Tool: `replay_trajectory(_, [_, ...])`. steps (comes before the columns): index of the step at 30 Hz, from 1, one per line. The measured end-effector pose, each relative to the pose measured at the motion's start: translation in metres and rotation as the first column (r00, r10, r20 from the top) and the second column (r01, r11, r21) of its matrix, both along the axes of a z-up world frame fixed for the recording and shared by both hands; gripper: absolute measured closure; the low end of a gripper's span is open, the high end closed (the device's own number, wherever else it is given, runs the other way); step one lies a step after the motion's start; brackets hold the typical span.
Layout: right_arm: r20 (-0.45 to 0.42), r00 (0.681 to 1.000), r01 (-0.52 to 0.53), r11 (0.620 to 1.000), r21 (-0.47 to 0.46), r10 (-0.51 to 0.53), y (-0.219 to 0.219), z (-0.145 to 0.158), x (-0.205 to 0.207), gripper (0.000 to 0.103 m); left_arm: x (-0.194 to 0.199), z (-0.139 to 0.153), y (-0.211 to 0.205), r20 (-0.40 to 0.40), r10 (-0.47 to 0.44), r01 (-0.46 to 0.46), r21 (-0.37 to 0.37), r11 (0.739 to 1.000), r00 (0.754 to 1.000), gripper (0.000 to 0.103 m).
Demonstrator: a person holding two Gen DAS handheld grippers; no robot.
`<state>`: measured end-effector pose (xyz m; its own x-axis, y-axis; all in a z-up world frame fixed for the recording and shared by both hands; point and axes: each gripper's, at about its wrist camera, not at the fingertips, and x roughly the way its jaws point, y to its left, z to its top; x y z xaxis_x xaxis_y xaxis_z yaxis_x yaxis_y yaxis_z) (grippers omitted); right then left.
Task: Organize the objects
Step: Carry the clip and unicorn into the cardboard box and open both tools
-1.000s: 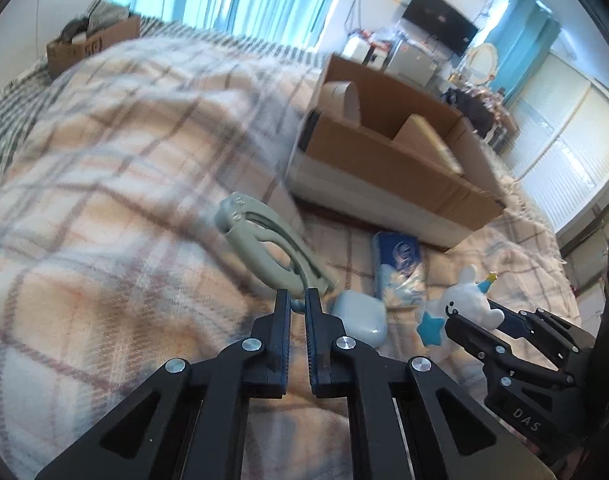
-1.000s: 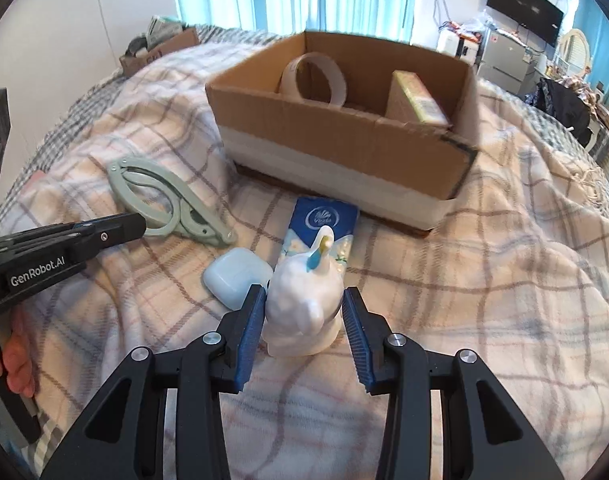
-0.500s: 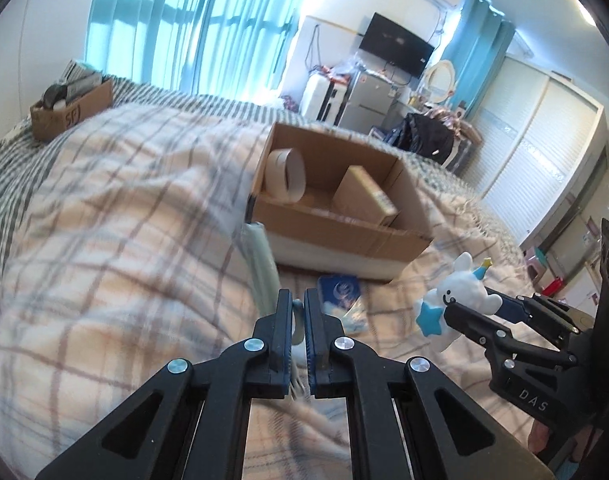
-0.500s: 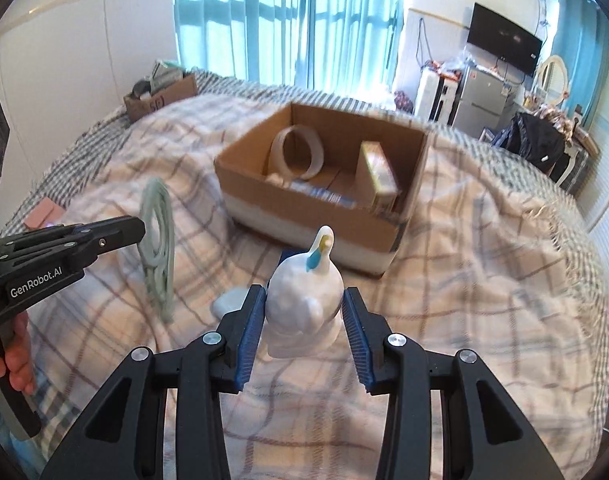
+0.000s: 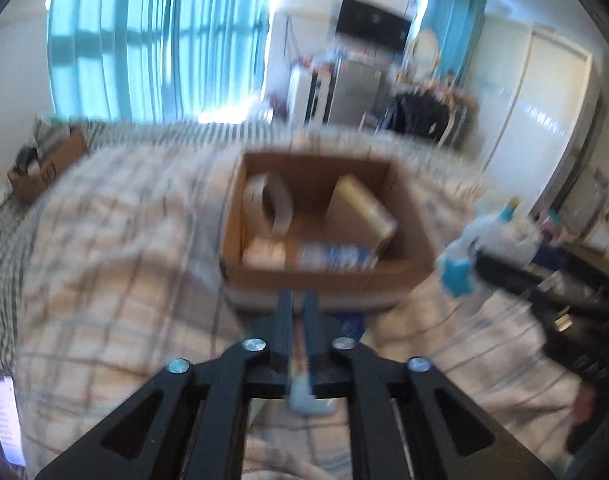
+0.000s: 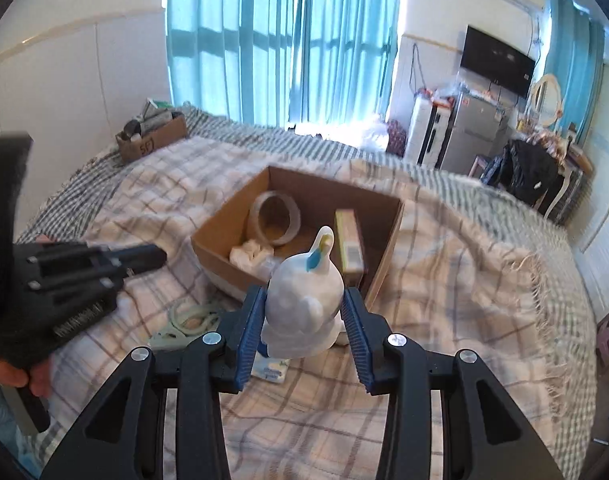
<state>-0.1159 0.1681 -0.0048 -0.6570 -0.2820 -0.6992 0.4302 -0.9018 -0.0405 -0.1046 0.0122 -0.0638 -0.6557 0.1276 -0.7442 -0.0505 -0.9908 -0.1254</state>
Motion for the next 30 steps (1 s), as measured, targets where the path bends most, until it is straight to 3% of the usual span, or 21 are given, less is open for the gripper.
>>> replay_trajectory(2, [0.040,0.999,-0.003,1.000,0.003,0.003,0.000,-0.019,-0.007,0.063,-0.005,-0.032,-0.001,0.070,0.013,-0.011,-0.025,1.000,0.997,0.054])
replay_trajectory(6, [0.114,0.993,-0.006,1.000,0.007,0.006,0.001,-0.055,-0.021,0.063,-0.012,-0.086,-0.003,0.203,0.041,-0.022,-0.094,0.995,0.978,0.050])
replay_trajectory(9, [0.157,0.988,-0.004,1.000,-0.005,0.005,0.003,-0.075,-0.031,0.063,-0.017,-0.106,-0.006,0.267,0.058,-0.027,-0.118,0.993,0.962,0.049])
replay_trajectory(11, [0.174,0.985,-0.006,1.000,-0.014,0.008,0.006,-0.084,-0.032,0.063,-0.020,-0.114,-0.001,0.285,0.040,0.001,-0.141,0.990,0.958,0.039])
replay_trajectory(14, [0.191,0.981,-0.008,1.000,-0.022,0.012,0.007,-0.092,-0.035,0.063,-0.028,-0.127,0.010,0.299,0.033,0.034,-0.216,0.976,0.954,0.039])
replay_trajectory(16, [0.186,0.982,0.001,1.000,-0.028,0.004,0.010,-0.094,-0.034,0.063,-0.031,-0.131,0.012,0.301,0.034,0.037,-0.226,0.974,0.953,0.039])
replay_trajectory(19, [0.176,0.984,0.006,0.999,-0.038,0.000,0.014,-0.090,-0.028,0.063,-0.026,-0.127,0.008,0.287,0.018,0.038,-0.188,0.981,0.958,0.057])
replay_trajectory(30, [0.087,0.996,0.030,0.999,-0.042,-0.026,0.027,-0.047,0.013,0.063,0.030,-0.075,-0.002,0.150,-0.043,0.045,-0.008,0.999,0.988,0.072])
